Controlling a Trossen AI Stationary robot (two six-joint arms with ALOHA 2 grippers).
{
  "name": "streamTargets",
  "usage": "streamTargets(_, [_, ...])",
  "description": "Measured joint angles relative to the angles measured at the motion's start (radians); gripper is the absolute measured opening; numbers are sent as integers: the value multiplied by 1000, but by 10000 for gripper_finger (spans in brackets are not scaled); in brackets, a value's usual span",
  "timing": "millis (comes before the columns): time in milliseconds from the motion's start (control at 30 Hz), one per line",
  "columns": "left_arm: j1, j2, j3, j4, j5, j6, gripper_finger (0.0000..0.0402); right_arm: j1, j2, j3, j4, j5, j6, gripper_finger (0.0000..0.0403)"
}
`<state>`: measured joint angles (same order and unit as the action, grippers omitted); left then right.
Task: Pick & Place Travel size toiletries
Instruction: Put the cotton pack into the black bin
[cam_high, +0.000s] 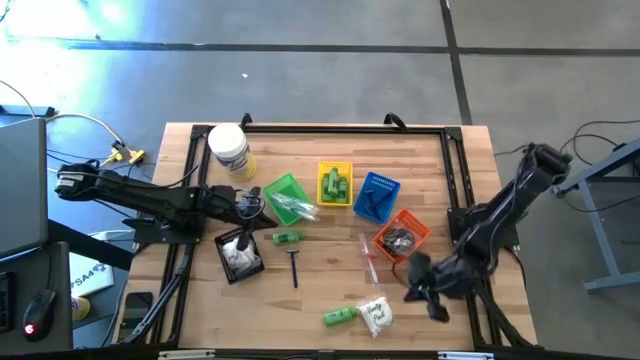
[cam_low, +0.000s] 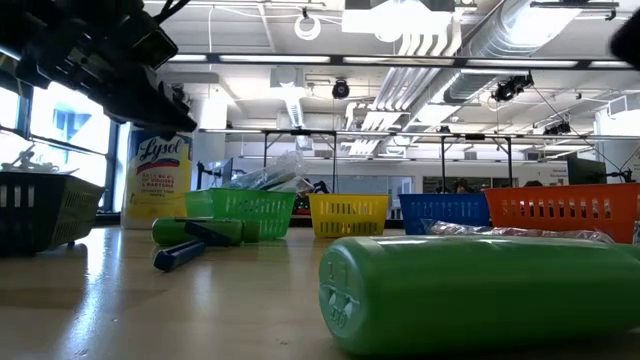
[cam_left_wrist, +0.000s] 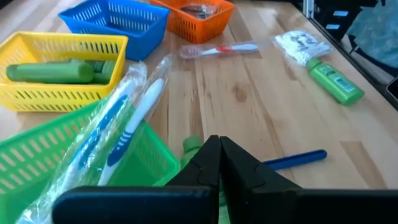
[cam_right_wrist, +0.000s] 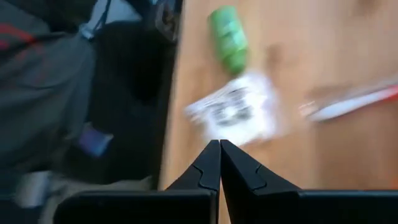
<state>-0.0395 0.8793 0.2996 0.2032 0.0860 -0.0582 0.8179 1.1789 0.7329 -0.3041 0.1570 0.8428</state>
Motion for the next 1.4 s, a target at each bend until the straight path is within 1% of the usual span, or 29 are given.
streamTargets(100, [0, 13, -1, 28, 0, 0, 2, 29, 99, 43, 45, -38, 104, 2])
streamTargets(200, [0, 25, -1, 40, 0, 1, 2, 41, 174, 44, 101, -34, 213, 3])
streamTargets(300, [0, 25, -1, 40, 0, 4, 2, 49, 228, 46, 123, -21, 300, 21])
streamTargets(367, [0, 25, -1, 40, 0, 5, 2, 49, 267, 44, 117, 4, 315, 47])
streamTargets(467, [0, 25, -1, 40, 0, 12, 2, 48, 306, 44, 122, 46, 384, 98])
streamTargets(633, [0, 25, -1, 33, 0, 27, 2, 68, 372, 44, 121, 41, 541, 187])
streamTargets(700, [0, 25, -1, 33, 0, 27, 2, 82, 389, 44, 123, 41, 588, 213])
streamTargets(800, [0, 25, -1, 33, 0, 27, 2, 108, 414, 44, 126, 63, 668, 235])
streamTargets(900, [0, 25, -1, 32, -1, 30, 2, 128, 433, 44, 129, 91, 724, 242])
streamTargets(1033, [0, 25, -1, 32, -1, 35, 2, 138, 454, 44, 141, 109, 764, 238])
streamTargets(1167, [0, 25, 0, 33, -1, 35, 2, 138, 477, 44, 186, 161, 761, 232])
streamTargets(1400, [0, 25, 0, 33, -1, 35, 2, 136, 535, 46, 250, 167, 725, 231])
